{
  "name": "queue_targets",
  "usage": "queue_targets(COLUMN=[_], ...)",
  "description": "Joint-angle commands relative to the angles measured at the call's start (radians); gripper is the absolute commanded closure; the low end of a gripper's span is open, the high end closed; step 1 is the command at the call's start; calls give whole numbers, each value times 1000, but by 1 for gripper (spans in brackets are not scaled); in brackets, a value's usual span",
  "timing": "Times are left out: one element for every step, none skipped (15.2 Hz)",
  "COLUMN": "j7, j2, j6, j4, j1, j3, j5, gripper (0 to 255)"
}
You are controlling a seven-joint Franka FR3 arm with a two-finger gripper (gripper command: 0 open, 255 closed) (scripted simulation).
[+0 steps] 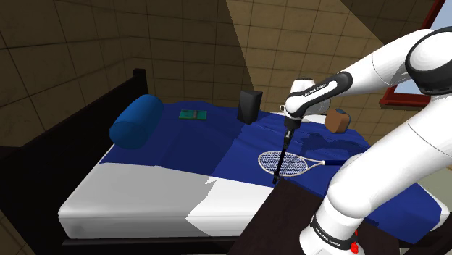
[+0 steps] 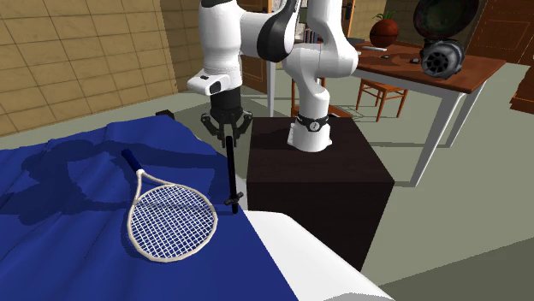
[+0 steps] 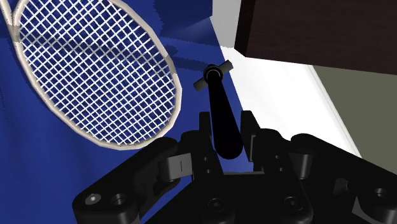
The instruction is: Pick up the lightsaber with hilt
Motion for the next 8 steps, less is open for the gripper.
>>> queue_targets(j7=[0,0,0,0,0,-1,1,3], j2=[0,0,0,0,0,1,-11,-23], j6=[0,0,0,0,0,1,-17,-34], j4=[0,0,0,0,0,0,6,12], j1=[0,0,0,0,0,0,-2,-4], j3=[0,0,0,0,0,-1,4,9], j5=[0,0,0,0,0,0,-2,-3], gripper=[255,255,255,255,255,255,255,255])
